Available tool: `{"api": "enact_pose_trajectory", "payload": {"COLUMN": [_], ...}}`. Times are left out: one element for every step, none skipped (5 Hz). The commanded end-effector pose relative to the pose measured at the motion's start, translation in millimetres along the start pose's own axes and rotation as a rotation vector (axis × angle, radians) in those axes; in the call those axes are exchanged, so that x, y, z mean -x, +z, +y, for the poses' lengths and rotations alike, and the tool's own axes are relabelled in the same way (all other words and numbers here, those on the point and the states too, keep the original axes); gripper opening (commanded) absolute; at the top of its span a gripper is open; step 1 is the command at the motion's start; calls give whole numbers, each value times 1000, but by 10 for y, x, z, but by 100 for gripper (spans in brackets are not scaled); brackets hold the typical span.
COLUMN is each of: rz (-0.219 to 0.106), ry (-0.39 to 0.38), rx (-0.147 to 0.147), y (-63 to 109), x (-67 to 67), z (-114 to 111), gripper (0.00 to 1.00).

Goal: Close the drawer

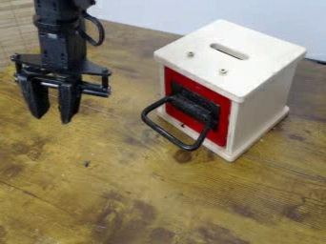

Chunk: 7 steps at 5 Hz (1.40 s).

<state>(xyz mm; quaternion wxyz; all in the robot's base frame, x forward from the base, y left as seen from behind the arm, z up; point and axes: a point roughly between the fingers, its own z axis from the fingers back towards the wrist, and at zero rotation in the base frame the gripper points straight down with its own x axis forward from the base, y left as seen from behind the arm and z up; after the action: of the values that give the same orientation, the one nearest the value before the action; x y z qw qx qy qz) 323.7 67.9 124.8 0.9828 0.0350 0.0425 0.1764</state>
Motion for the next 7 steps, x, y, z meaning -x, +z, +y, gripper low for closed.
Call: {"api": "enact_pose_trajectory", "payload": {"rz": [-75,-65,-56,-44,-32,-29,-28], "ry": [58,61,63,106,149,70,-9], "rx": [19,18,15,15,14,7,0], "y": [311,271,232,214,197,49,-98], "x": [26,-4,-33,-7,20,15,10], "z": [112,94,77,79,79,49,16], "gripper": [100,100,100,100,100,100,100]}}
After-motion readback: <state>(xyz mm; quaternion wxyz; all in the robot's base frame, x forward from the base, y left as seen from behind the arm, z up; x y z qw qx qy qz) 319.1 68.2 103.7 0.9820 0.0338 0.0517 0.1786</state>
